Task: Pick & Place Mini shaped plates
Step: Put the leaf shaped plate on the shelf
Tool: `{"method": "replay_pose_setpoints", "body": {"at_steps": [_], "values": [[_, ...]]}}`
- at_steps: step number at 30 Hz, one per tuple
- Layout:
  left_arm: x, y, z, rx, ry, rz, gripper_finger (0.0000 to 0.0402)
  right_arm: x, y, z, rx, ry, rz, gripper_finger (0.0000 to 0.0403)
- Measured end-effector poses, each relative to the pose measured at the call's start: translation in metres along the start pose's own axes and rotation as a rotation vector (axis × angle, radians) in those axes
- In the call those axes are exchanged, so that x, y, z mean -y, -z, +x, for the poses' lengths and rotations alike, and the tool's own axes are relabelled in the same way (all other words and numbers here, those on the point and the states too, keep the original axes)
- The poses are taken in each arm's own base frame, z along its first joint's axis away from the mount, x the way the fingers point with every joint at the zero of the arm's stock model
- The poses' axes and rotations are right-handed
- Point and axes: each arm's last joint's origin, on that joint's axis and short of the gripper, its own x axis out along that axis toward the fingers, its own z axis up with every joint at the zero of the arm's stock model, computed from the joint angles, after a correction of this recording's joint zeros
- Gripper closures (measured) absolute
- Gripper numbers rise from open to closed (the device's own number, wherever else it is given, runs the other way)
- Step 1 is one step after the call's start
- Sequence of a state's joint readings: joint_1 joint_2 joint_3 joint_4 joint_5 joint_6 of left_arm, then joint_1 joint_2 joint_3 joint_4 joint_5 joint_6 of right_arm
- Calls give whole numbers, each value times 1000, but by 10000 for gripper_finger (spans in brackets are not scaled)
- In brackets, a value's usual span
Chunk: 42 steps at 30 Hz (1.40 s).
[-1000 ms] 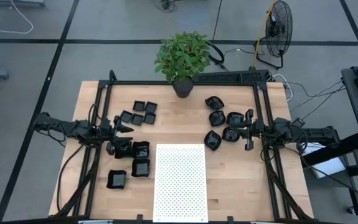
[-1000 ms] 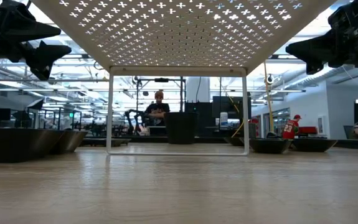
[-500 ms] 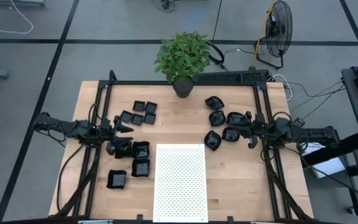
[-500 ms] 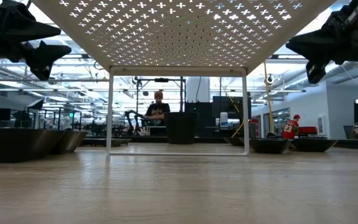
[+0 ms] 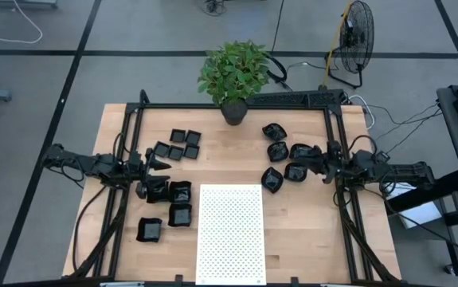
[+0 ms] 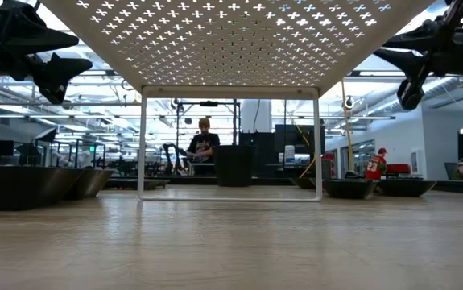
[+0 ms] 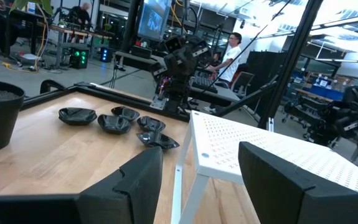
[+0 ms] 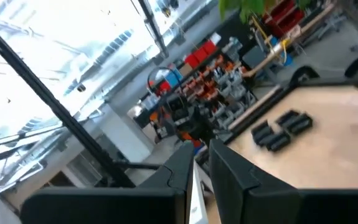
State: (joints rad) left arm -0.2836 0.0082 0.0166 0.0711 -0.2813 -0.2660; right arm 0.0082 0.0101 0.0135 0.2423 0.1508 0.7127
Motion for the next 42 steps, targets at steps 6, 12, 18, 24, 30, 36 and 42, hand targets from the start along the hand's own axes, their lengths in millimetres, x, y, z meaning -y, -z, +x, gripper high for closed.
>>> {"method": "replay_pose_setpoints", "body": {"at_steps": [6,12,18,24,30,36,42], "values": [[0,0,0,0,0,0,188,-3,-5,0,61,-12,16,364],[0,0,0,0,1,0,188,-2,-4,0,67,9,-36,364],[0,0,0,0,1,0,188,11,9,-1,-73,141,-80,364],[0,0,0,0,2,0,188,16,11,1,-65,239,-182,364],[0,0,0,-1,2,0,188,19,11,5,-103,315,-382,338],[0,0,0,0,2,0,188,2,-10,25,-186,425,-428,246],[0,0,0,-1,2,0,188,-2,-44,65,-346,718,-483,189]]}}
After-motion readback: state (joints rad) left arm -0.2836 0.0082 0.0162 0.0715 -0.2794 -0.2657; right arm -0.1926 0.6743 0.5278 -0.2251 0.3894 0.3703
